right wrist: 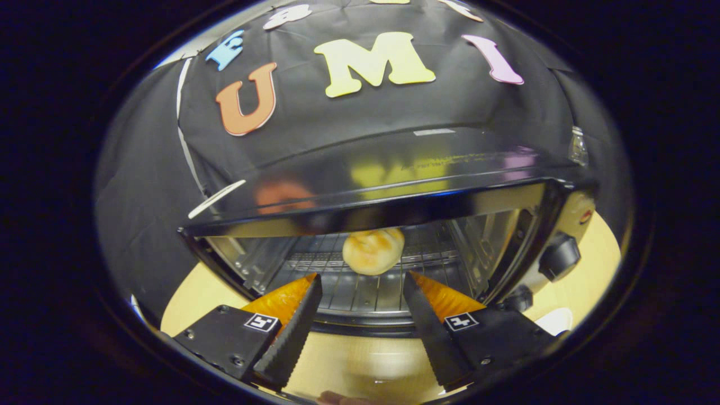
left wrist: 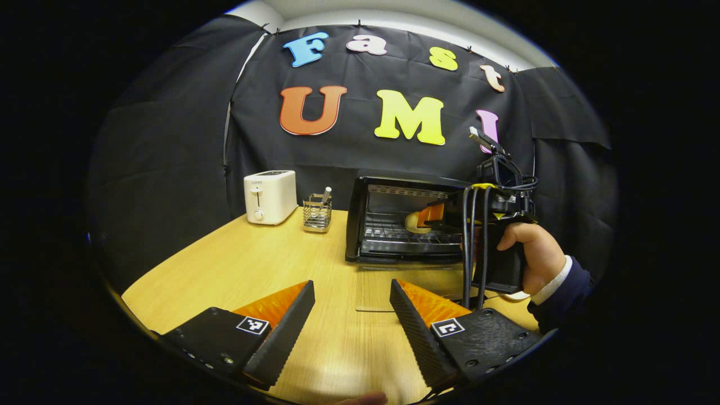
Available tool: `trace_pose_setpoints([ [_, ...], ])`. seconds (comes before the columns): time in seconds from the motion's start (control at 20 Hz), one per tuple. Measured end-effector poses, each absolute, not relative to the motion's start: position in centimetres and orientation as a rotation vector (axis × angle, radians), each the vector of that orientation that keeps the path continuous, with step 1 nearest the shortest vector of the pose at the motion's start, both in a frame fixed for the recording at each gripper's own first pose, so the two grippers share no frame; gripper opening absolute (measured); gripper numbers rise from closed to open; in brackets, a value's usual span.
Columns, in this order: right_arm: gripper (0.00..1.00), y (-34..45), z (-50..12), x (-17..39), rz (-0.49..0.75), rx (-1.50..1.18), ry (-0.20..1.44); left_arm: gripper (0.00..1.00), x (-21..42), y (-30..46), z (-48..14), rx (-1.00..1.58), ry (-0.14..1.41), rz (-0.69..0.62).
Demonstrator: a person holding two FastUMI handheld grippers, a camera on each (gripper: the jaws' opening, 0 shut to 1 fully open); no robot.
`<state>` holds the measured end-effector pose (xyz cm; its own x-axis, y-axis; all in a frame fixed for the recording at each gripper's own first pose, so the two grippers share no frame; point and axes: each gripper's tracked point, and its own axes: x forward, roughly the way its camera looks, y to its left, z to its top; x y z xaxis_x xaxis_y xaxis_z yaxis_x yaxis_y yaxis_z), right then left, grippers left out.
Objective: Open the electric oven with the left hand, put the food in, and close the electric oven.
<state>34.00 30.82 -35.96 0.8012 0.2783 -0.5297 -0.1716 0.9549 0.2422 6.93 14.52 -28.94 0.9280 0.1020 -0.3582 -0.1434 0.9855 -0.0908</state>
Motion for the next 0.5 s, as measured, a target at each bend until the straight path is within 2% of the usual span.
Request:
trace_pose_setpoints([
  [0.15, 0.94, 30.5, -33.7, 31.8, 0.266, 0.165, 0.547, 0.88, 6.3, 13.3, -29.2, -0.114, 0.378, 0.110],
  [0.5, 0.95, 26.2, -26.8, 25.5, 0.278, 0.153, 0.411, 0.88, 5.2, 10.2, -28.7, -0.145, 0.403, 0.060],
])
